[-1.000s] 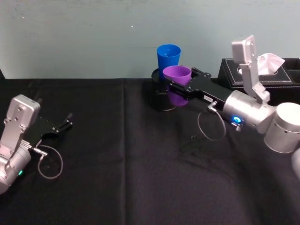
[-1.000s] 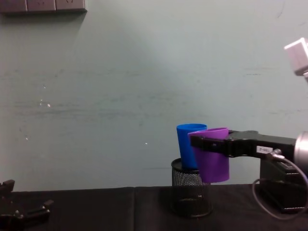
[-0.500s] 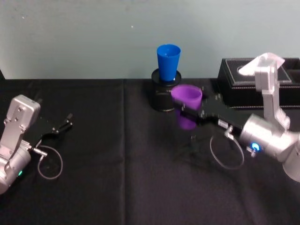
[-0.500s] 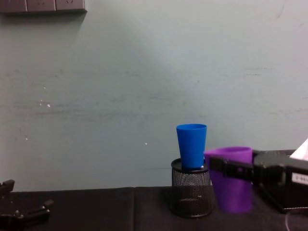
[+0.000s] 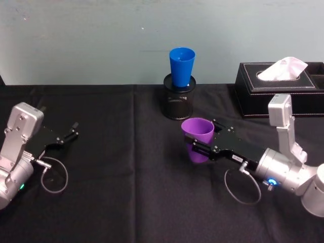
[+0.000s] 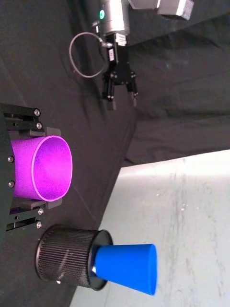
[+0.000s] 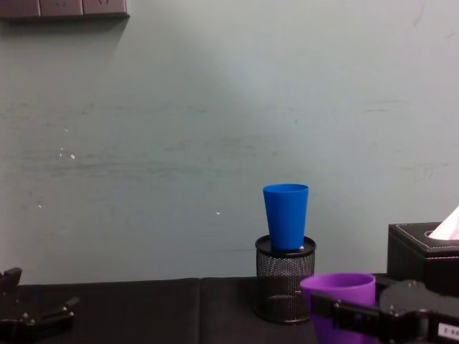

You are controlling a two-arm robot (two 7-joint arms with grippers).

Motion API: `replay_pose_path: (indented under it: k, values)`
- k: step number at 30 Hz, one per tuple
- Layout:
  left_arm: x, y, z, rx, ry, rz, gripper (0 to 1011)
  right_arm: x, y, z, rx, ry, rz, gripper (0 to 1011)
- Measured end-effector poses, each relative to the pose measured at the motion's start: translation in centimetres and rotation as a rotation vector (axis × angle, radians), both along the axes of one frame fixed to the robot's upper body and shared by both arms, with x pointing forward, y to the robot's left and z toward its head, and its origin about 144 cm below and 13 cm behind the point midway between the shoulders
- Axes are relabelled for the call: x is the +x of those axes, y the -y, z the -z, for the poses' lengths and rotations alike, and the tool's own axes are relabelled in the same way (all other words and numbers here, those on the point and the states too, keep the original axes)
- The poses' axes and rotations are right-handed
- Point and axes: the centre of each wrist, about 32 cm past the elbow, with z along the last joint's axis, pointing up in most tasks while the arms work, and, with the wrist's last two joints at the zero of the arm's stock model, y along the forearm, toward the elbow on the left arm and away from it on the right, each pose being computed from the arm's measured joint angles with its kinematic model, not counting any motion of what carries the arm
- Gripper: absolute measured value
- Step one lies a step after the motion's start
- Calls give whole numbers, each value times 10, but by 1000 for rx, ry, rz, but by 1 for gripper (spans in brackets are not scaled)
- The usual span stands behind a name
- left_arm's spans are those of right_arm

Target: Pick up one cup with a gripper and tap it against the other cup.

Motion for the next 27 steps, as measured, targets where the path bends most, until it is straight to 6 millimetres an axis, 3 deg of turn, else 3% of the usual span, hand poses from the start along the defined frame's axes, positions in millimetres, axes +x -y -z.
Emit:
replay_pose_path:
  k: [6, 27]
  values:
    - [0, 0, 0, 0, 0, 0, 1000, 3, -4, 13, -11, -11, -2, 726]
    - [0, 0, 0, 0, 0, 0, 1000, 7, -7, 28, -43, -14, -10, 726]
